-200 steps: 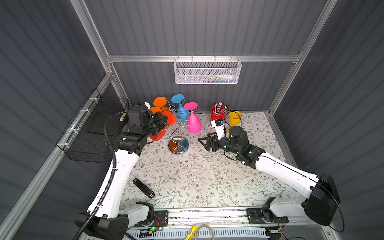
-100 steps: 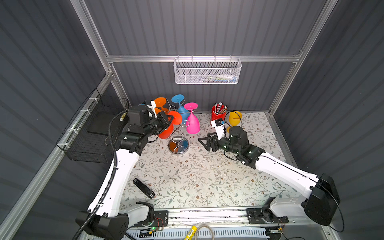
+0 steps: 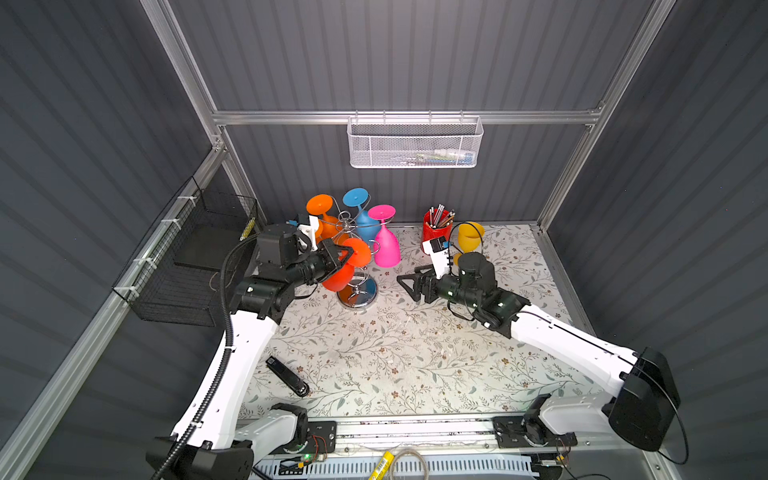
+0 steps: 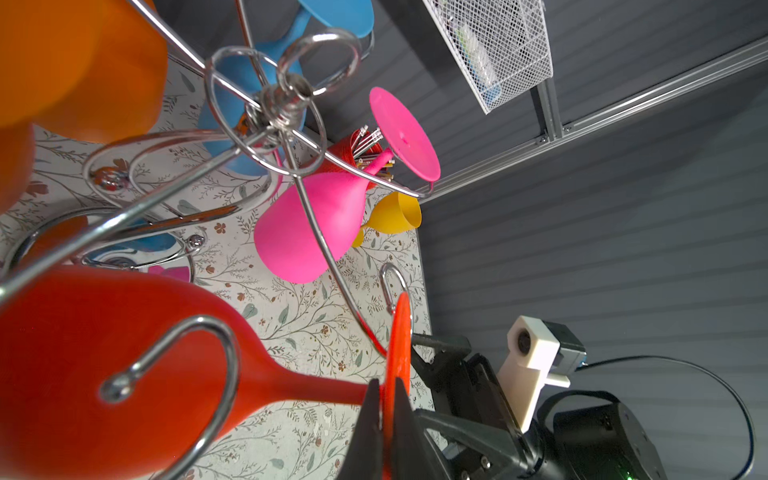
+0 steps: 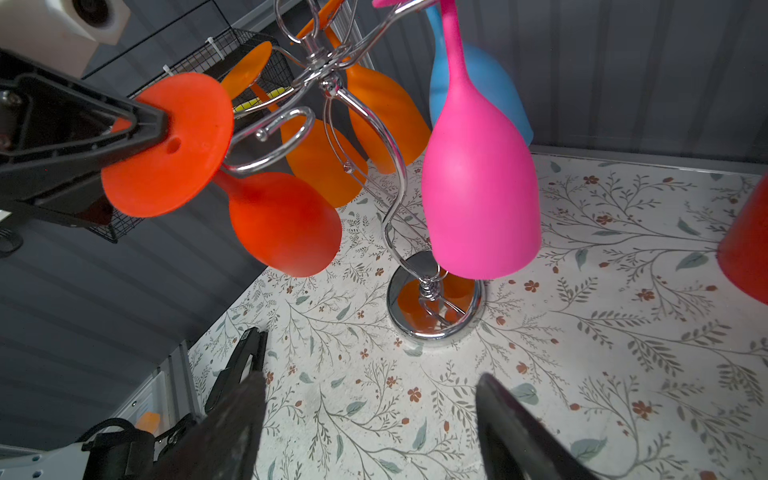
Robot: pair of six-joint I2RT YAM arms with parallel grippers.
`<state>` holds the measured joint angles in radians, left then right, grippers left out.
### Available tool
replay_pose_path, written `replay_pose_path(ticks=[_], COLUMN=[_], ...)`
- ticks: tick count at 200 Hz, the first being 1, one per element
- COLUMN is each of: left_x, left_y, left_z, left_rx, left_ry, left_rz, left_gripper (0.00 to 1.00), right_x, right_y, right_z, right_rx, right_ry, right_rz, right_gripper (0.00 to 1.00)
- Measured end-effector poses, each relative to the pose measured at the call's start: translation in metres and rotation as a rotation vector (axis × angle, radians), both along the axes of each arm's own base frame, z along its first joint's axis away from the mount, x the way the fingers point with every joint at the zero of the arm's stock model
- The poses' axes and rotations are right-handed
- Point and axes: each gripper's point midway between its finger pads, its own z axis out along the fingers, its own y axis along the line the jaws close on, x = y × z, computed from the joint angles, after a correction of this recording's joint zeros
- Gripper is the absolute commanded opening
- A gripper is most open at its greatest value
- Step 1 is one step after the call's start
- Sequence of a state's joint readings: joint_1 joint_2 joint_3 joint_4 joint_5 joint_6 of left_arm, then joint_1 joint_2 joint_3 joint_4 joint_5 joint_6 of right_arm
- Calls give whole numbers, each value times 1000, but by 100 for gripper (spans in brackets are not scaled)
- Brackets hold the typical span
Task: Take the wine glass off the wine glass rack
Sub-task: 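Pull the red glass off its rack hook with the left gripper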
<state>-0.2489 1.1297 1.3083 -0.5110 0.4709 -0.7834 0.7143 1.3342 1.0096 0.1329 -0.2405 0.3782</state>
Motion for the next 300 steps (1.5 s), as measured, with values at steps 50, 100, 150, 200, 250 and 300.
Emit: replay_pose_path(ticks=[50, 100, 150, 200, 250, 300], left_x=[-22, -45, -67, -84, -112, -128], left_y=[-4, -9, -19, -30, -66, -111], left_z=[2, 12, -5, -5, -1, -14], left_rx=[-8, -3, -20, -53, -55, 0], left_ry=[-29, -93, -95, -143, -212, -252], left_rz=[-71, -161, -282, -403, -572, -692], left_gripper=[0, 0, 0, 0, 0, 0], right_x=[3, 5, 8, 15, 16, 14], right_y=[-4, -12, -34, -76, -108, -148], right_z=[-4, -18, -18, -27, -33, -31], right_rx=[-9, -46, -70, -47, -8, 59], right_ry=[21, 73, 103, 179, 253, 296], right_rz=[-31, -83, -188, -315, -401, -504], right_gripper=[80, 80, 80, 80, 81, 82])
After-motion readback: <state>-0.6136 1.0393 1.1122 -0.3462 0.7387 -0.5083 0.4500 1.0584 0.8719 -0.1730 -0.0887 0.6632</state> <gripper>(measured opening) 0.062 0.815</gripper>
